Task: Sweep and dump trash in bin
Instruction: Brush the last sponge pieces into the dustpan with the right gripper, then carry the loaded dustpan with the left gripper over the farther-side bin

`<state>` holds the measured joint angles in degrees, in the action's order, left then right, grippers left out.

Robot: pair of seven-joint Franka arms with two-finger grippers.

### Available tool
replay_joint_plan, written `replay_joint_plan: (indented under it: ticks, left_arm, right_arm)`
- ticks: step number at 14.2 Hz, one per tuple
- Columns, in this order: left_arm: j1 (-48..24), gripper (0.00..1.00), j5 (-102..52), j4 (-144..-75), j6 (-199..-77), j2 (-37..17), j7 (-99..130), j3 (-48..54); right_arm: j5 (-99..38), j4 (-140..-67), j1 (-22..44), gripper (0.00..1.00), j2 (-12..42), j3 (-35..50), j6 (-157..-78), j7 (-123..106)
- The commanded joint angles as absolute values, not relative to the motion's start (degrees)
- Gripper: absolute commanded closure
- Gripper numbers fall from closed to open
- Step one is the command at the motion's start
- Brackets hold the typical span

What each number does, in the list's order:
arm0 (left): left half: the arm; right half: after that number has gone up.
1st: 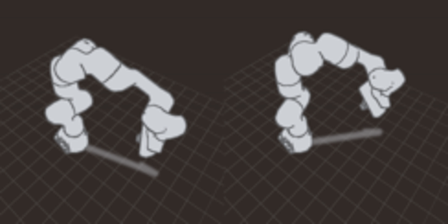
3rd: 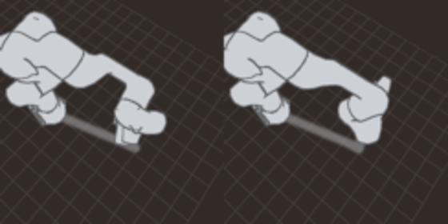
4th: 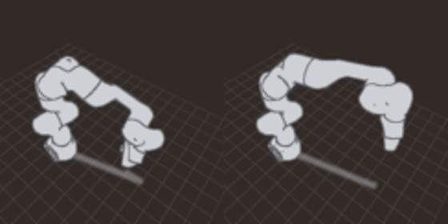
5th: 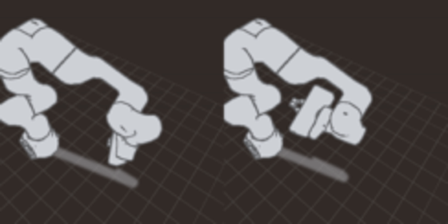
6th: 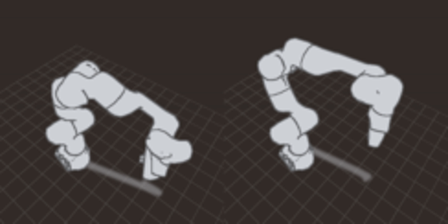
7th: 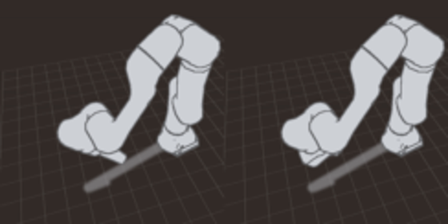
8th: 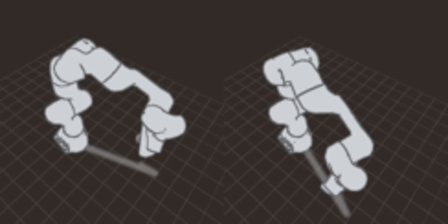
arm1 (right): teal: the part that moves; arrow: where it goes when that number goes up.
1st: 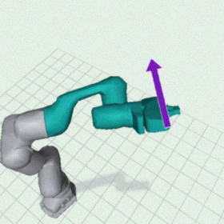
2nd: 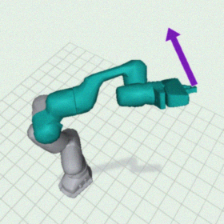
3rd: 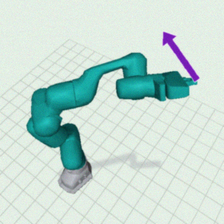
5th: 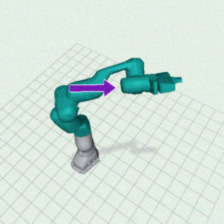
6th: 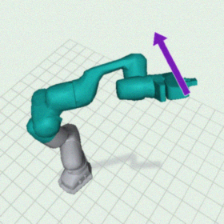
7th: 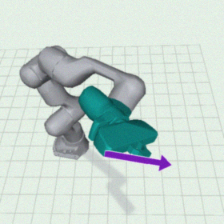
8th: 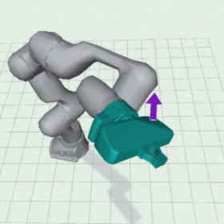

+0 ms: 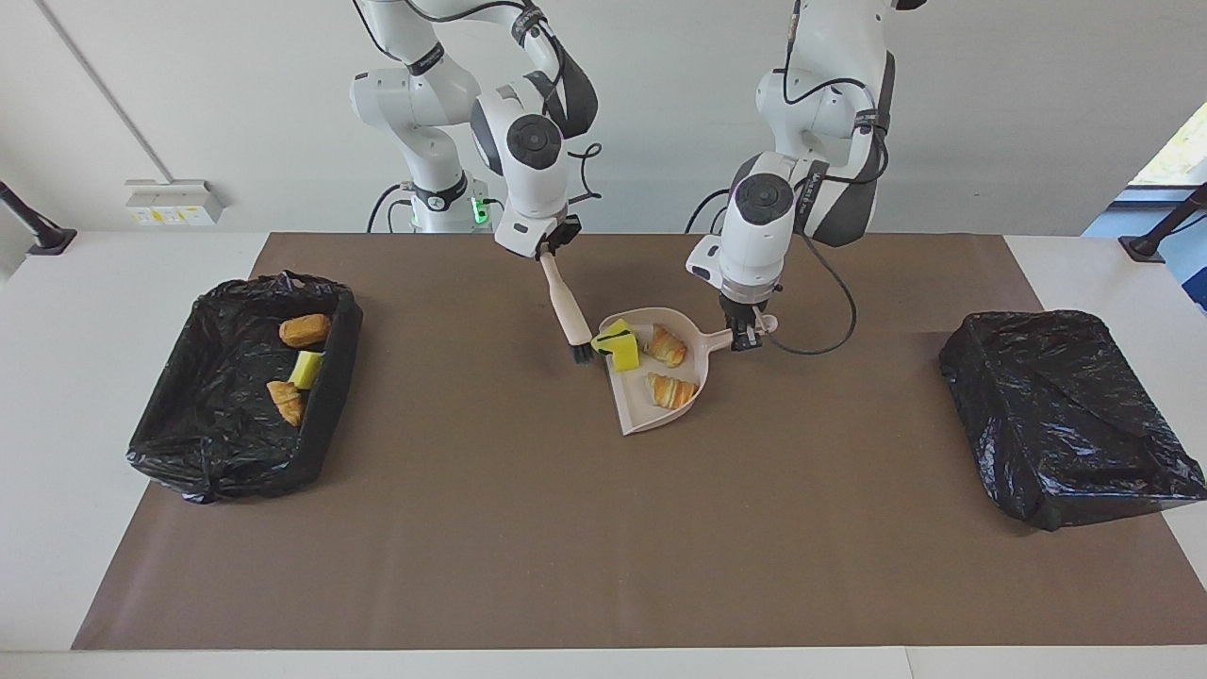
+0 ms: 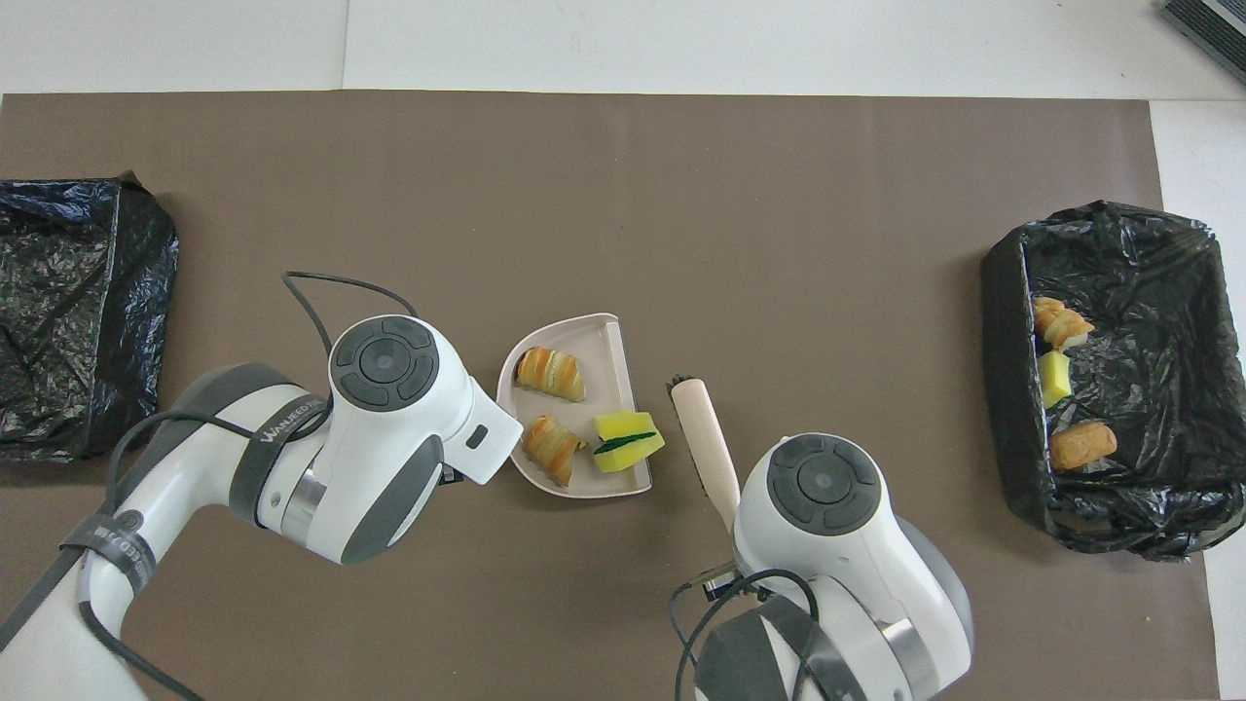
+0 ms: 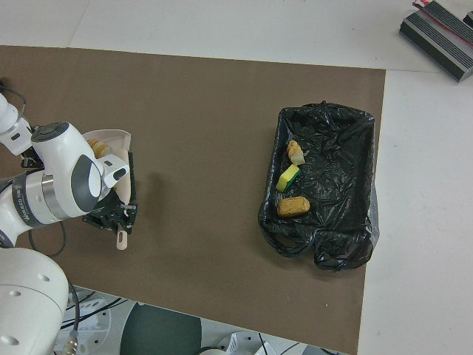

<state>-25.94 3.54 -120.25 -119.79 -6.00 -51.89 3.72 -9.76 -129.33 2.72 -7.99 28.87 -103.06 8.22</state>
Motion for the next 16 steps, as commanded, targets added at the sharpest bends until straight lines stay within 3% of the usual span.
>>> replay_joint_plan:
  ticks: [1,9,13,16]
  left_arm:
    - [-25.49,1.0,2.64,-121.29,-121.11,-4.93,-54.4,3.69]
    - [-16.36,1.0,-2.36,-120.85,-119.98,1.48,-70.72,3.08]
    - [-2.5,1.0,-5.18,-114.55,-113.05,1.85,-85.83,2.99]
    - [9.11,1.0,-5.36,-108.3,-109.95,-0.17,-99.46,2.99]
  right_arm:
    - [-6.43,-126.83,2.11,1.0,-9.66,27.08,-98.1,7.38]
    - [-2.98,-123.84,2.11,1.0,-11.16,13.98,-92.73,3.77]
    - [-10.36,-124.36,2.81,1.0,-10.9,15.11,-89.29,14.11]
    - [-16.17,-124.19,2.99,1.0,-8.88,22.92,-92.53,21.52]
